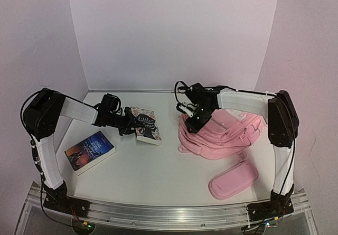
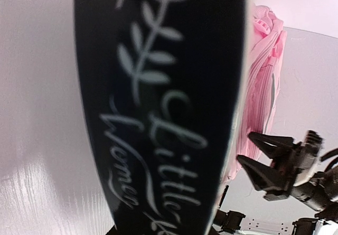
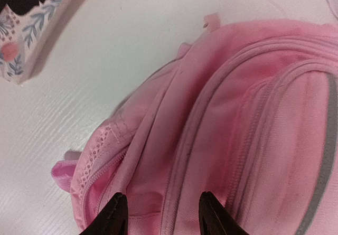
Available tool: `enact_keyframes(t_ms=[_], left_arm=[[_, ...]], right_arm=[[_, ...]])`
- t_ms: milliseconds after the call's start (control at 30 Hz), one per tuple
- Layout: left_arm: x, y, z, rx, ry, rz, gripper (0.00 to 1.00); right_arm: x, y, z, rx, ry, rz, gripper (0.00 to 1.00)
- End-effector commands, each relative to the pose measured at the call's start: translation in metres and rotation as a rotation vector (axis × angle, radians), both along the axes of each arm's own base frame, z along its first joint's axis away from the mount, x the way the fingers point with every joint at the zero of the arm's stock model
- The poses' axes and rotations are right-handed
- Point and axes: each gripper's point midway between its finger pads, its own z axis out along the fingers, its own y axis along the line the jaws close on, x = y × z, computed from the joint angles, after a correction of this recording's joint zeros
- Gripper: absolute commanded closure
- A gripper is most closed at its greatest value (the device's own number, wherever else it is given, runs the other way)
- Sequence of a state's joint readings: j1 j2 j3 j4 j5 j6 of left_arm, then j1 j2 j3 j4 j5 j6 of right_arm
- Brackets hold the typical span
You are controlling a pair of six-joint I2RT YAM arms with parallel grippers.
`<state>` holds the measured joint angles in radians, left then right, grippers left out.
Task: Pack the student bag
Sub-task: Place the book in the student bag.
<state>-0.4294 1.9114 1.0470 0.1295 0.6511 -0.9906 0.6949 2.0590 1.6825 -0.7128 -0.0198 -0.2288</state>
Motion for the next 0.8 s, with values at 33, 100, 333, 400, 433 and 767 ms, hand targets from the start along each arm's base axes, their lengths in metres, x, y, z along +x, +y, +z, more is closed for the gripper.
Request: enact_keyframes(t_ms=[33,100,333,400,433,767], left_arm=[[0.015,-0.007,0.053,-0.059,-0.153,-0.009,1.0],[0.013,-0.005,0.052,-0.055,-0.15,-0.005,1.0],[0.011,-0.003,0.052,-0.049,-0.15,0.003,1.0],[0.011,-0.003,0.053,-0.049,-0.15,0.002,1.0],[0.011,-0.003,0.052,-0.049,-0.15,0.001,1.0],[0.009,-0.003,0.05,-0.046,-0.144,-0.004,1.0]], right_arm=[[-0.009,-0.005,-0.027,-0.073,0.064,0.03,0.55],[-0.011,-0.002,-0.03,-0.066,0.083,0.036,0.55],[-0.023,0.009,-0.02,-0.016,0.123,0.062,0.51],[-0.027,0.012,-0.017,-0.03,0.106,0.078,0.53],[-0.029,0.013,-0.017,-0.039,0.101,0.085,0.53],[-0.04,0.0,-0.033,-0.131,0.107,0.095,0.41]])
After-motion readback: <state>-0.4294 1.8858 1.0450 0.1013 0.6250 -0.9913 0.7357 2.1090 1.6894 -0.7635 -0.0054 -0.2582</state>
